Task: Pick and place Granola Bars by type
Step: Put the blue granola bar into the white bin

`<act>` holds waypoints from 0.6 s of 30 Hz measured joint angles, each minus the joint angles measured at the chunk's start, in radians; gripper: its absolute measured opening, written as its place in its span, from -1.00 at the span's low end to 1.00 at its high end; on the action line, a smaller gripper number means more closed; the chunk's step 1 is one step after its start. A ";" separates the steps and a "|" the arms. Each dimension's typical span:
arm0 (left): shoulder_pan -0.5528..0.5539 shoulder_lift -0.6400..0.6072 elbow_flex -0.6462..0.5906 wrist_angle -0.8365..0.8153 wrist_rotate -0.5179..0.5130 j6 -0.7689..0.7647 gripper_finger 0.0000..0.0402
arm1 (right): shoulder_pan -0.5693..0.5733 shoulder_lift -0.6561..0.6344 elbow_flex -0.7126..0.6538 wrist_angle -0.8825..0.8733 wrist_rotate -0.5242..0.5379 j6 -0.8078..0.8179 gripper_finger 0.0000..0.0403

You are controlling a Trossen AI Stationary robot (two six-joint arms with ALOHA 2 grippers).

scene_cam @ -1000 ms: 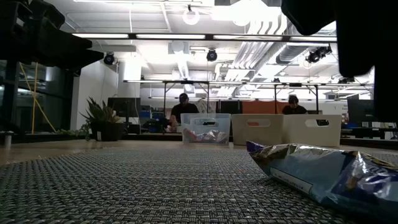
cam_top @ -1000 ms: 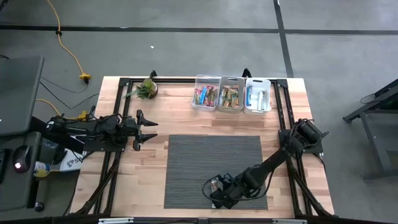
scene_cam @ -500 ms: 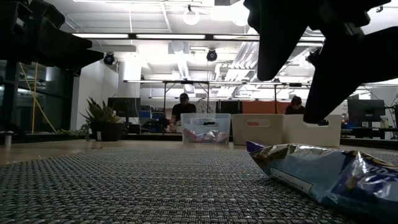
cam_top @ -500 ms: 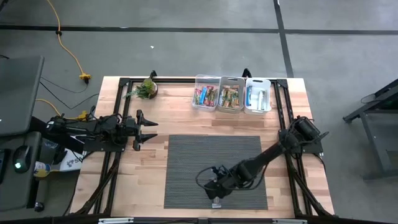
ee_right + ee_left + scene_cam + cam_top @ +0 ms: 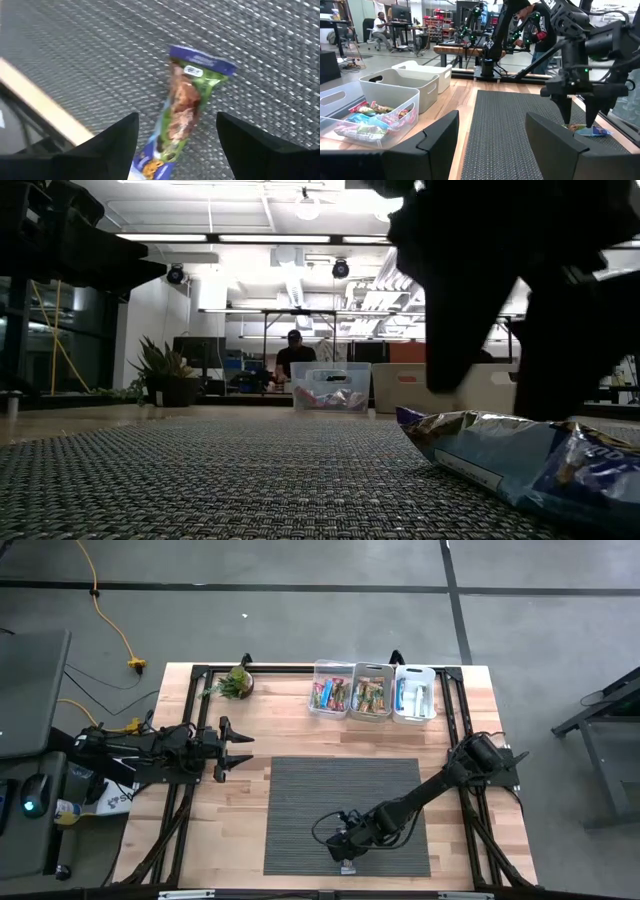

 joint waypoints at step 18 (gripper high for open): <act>0.000 0.000 0.000 0.000 0.000 0.000 0.13 | -0.037 0.010 0.000 0.006 0.023 -0.005 0.25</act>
